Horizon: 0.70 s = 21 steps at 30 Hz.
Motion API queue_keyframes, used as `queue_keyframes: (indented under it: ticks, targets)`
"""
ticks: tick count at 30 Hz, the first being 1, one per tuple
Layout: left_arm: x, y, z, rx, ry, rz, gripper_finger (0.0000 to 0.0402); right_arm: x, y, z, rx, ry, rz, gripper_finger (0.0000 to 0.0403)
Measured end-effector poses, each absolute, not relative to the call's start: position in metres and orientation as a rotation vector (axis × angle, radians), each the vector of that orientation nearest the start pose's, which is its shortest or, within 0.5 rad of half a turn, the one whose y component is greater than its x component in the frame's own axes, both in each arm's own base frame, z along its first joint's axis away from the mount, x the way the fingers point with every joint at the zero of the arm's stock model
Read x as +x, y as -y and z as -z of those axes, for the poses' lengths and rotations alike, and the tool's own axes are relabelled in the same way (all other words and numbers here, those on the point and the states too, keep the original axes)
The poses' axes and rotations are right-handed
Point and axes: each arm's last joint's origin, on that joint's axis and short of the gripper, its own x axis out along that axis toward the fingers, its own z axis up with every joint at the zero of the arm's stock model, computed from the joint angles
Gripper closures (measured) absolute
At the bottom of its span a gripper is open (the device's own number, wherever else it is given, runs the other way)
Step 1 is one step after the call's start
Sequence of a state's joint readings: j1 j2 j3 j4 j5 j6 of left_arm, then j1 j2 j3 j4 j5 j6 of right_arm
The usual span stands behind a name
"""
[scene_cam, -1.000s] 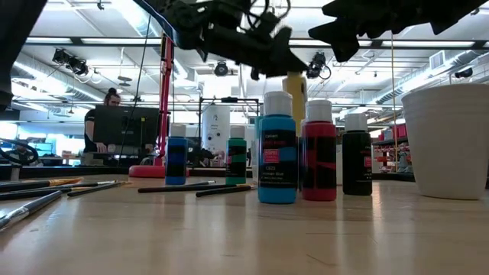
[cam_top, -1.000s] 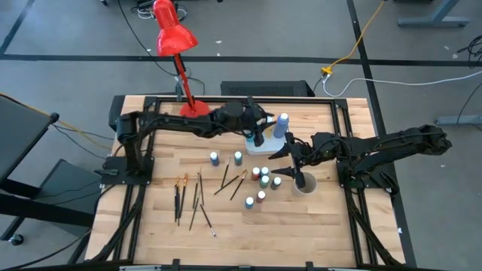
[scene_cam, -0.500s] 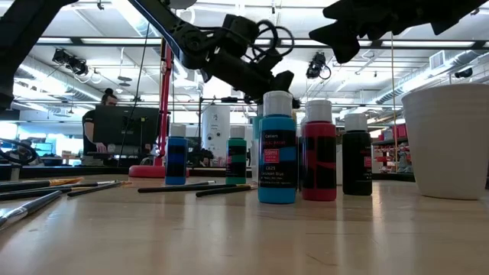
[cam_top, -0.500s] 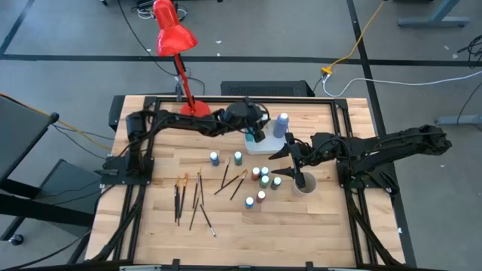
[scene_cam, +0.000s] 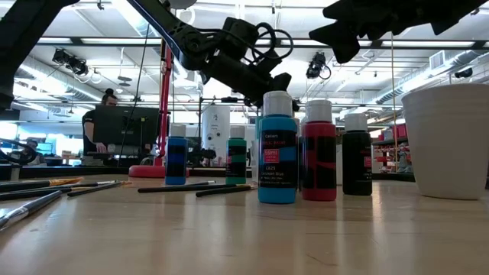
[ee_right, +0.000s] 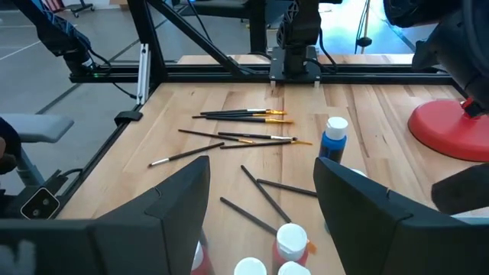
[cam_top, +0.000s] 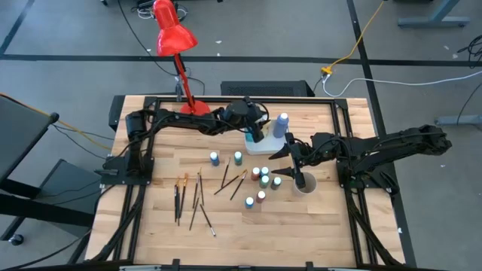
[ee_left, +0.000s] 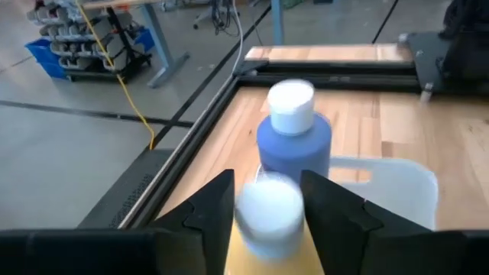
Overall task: Pick & Place Paint Supplies
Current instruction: Put the yellow matte acrylic craft paint into the white bin, then put the black matte acrylic craft paint into the white bin
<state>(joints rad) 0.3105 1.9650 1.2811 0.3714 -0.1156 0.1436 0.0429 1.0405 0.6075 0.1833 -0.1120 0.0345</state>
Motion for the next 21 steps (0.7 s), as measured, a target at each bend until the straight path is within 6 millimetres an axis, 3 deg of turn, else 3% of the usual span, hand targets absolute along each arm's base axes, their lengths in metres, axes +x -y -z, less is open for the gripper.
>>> queue_keyframes:
  ticks: [7,14,21]
  targets:
    - [0.416,-0.137,-0.219,0.140,-0.332,-0.424,0.0202,0.227,-0.013,-0.259,0.043,-0.252,-0.150,0.0166]
    - [0.393,-0.117,-0.289,0.173,-0.184,-0.400,0.0214,0.230,-0.013,-0.253,0.054,-0.297,-0.156,0.0166]
    - [0.338,-0.089,-0.357,0.223,-0.206,-0.389,0.0223,0.242,-0.019,-0.228,0.034,-0.425,-0.216,0.0166]
